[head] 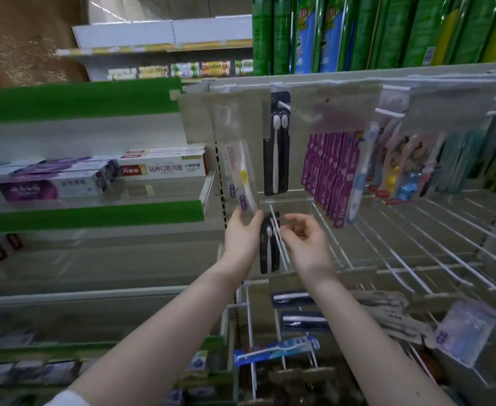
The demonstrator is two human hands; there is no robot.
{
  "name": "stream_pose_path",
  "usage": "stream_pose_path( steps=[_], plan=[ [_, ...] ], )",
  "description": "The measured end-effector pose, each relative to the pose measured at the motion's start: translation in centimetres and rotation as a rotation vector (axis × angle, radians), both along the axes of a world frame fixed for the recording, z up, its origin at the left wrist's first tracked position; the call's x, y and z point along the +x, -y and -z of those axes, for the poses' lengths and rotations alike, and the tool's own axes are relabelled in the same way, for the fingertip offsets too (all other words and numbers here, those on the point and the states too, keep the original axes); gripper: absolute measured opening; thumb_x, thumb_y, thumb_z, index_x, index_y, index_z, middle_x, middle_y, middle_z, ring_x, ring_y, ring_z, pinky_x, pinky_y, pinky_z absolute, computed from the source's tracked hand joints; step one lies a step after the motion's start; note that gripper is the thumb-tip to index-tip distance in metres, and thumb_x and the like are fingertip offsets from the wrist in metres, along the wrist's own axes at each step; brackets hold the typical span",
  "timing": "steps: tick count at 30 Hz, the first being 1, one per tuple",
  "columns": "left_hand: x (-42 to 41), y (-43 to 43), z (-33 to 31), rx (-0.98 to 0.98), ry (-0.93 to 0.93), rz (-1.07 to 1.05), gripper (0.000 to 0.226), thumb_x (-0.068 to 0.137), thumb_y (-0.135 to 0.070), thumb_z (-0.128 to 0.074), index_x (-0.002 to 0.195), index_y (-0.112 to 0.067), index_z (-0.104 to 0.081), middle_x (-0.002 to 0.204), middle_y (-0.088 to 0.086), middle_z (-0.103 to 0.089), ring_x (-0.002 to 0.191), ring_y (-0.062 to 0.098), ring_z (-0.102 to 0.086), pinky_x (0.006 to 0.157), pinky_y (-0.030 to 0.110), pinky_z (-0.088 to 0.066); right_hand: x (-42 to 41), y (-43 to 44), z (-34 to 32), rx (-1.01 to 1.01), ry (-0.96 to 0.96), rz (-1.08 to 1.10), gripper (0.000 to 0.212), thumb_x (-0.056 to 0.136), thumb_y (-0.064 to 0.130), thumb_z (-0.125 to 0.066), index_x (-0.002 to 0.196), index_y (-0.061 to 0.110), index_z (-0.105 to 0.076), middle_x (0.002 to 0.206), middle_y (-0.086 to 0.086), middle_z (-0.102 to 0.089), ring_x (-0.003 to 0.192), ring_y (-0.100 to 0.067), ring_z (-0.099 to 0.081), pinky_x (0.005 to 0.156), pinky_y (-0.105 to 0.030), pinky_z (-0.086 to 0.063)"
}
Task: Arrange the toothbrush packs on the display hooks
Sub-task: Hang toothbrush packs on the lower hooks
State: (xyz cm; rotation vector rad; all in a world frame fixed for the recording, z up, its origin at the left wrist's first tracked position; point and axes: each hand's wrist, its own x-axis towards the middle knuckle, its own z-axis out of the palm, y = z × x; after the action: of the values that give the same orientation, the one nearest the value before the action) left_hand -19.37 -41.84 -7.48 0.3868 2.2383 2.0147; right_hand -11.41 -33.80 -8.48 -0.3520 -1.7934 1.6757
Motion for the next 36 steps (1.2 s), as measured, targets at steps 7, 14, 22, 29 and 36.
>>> stream_pose_path(
  steps=[7,14,22,29,36],
  plan=[
    [5.1,-0.5,0.6,0.176,0.004,0.024,0.017,0.094,-0.012,-0.054,0.111,-0.012,-0.055,0.111,0.005,-0.057,0.107,0.016,-0.053,0.099,0.032,-0.042,3.0,-0.1,1.7,-0.033,0.001,0.042,0.018,0.088,0.006,-0.059,0.093,0.024,-0.058,0.081,0.007,-0.059,0.071,-0.002,-0.055,0.059,-0.005,-0.042],
    [10.7,-0.3,5.5,0.185,-0.022,0.157,0.010,0.093,-0.009,-0.054,0.087,-0.017,-0.056,0.085,0.004,-0.064,0.077,0.008,-0.063,0.071,0.019,-0.050,7.8,-1.5,6.4,-0.046,0.022,0.075,0.021,0.090,0.003,-0.056,0.092,0.023,-0.058,0.086,0.006,-0.063,0.081,-0.007,-0.061,0.074,-0.014,-0.048],
    [12.7,0.5,12.7,0.041,0.082,0.061,0.018,0.093,-0.005,-0.053,0.082,-0.019,-0.054,0.077,0.000,-0.062,0.069,0.008,-0.060,0.066,0.021,-0.049,10.3,-3.0,12.9,-0.146,0.160,0.090,0.014,0.090,0.003,-0.057,0.098,0.014,-0.058,0.086,0.001,-0.061,0.081,-0.011,-0.059,0.078,-0.018,-0.047],
    [13.3,1.4,19.4,-0.150,0.169,0.043,0.013,0.091,-0.007,-0.056,0.085,-0.019,-0.055,0.086,0.007,-0.062,0.079,0.017,-0.059,0.071,0.021,-0.047,11.8,-2.6,19.7,-0.274,0.356,0.055,0.014,0.090,0.005,-0.056,0.099,0.015,-0.058,0.087,-0.003,-0.062,0.082,-0.012,-0.060,0.074,-0.019,-0.046],
    [12.4,3.6,24.4,-0.358,0.215,0.086,0.009,0.089,-0.008,-0.060,0.093,-0.016,-0.058,0.087,-0.001,-0.060,0.080,0.011,-0.057,0.066,0.007,-0.045,12.1,-1.2,24.6,-0.376,0.536,0.014,0.015,0.091,0.010,-0.057,0.103,0.018,-0.058,0.100,-0.006,-0.065,0.092,-0.018,-0.063,0.078,-0.026,-0.051]
  ],
)
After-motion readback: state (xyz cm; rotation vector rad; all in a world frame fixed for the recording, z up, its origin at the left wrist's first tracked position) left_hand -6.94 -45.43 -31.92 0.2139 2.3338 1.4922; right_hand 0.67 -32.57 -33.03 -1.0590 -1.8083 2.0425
